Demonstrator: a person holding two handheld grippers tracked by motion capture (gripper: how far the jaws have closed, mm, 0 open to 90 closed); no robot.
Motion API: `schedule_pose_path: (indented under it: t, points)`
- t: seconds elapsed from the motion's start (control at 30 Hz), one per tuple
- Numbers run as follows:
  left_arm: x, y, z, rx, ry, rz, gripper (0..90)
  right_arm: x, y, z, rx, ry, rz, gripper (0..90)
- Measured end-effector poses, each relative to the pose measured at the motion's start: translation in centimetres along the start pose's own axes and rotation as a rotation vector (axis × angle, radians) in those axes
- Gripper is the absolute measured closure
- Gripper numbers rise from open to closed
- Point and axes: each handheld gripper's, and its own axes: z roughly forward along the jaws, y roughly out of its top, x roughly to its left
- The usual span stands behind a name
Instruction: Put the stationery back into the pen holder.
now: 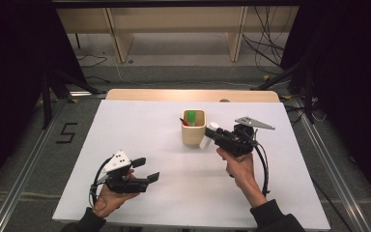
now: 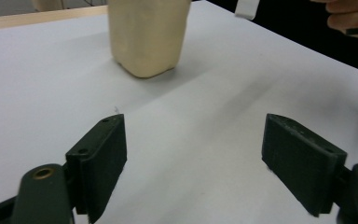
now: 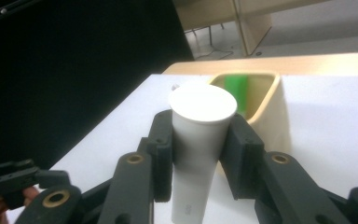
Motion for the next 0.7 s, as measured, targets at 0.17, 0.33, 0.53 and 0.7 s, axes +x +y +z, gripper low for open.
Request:
schedule_pose_path:
  t: [0.17, 0.33, 0.53, 0.7]
  points:
    - [0.5, -0.4, -0.8, -0.010, 0.015, -0.014, 20.5, -0.3, 1.7, 0.3, -0.011, -0.023, -0.010, 67.5]
    - [0.5, -1.3, -0.8, 0.009, 0.015, -0.009, 19.9, -0.2, 3.2, 1.0, -0.017, -0.038, -0.034, 67.5]
    - [0.3, -1.8, -0.7, 0.032, 0.054, 0.027, 17.3, -0.2, 4.3, 1.8, -0.012, -0.051, -0.036, 67.6]
    - [0.3, -1.9, -1.0, 0.032, 0.060, 0.034, 16.3, -0.2, 5.1, 2.6, -0.009, -0.067, -0.054, 67.5]
